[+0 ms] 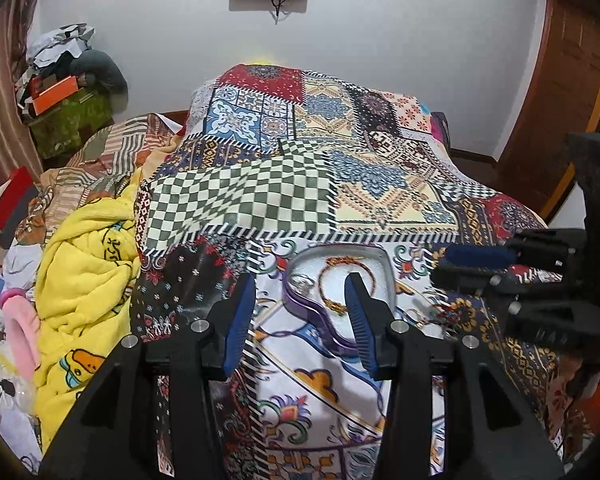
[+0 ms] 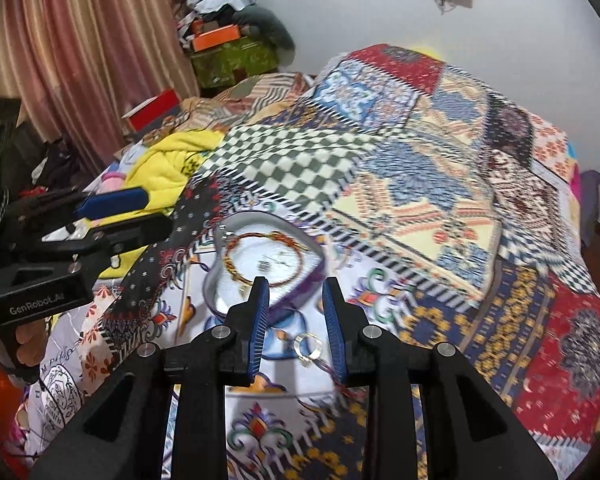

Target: Organize jewelry

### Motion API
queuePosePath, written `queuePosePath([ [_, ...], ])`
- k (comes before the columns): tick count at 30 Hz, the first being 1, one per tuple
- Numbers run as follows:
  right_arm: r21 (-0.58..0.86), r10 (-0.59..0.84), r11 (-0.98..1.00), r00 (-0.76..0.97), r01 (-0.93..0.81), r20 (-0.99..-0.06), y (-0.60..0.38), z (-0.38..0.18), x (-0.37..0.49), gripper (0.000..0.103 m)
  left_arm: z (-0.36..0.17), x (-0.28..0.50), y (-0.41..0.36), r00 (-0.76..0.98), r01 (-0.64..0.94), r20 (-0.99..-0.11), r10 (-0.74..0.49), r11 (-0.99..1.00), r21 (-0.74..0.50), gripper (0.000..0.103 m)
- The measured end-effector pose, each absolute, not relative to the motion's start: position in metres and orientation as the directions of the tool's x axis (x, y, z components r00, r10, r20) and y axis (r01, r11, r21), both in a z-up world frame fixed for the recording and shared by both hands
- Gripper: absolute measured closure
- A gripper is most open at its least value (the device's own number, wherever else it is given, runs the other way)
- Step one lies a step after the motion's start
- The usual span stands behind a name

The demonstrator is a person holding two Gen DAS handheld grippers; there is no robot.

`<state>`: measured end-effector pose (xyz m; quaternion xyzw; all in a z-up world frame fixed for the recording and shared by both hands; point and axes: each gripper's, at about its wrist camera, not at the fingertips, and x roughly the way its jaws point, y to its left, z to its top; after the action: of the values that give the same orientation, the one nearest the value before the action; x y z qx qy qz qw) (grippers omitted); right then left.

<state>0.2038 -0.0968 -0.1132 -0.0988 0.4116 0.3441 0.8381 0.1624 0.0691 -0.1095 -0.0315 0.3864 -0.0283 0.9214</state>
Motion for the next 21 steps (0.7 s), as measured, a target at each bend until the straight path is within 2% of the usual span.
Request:
queuePosePath([
  [6, 0.097, 0.465, 0.778, 0.464, -0.621, -0.754, -0.125, -0.11, 0.198, 0.07, -0.112, 0.153, 0.05, 0.68, 0.055, -0.726, -0.103, 0.994, -0.089, 0.056],
  [21, 0.11, 0.398, 0.833, 0.449, -0.541, -0.8, -0.184, -0.14, 0.189, 0.07, -0.158, 0.152, -0.02, 0.545, 0.188, -0.804, -0.239, 0.969, -0.161, 0.056],
])
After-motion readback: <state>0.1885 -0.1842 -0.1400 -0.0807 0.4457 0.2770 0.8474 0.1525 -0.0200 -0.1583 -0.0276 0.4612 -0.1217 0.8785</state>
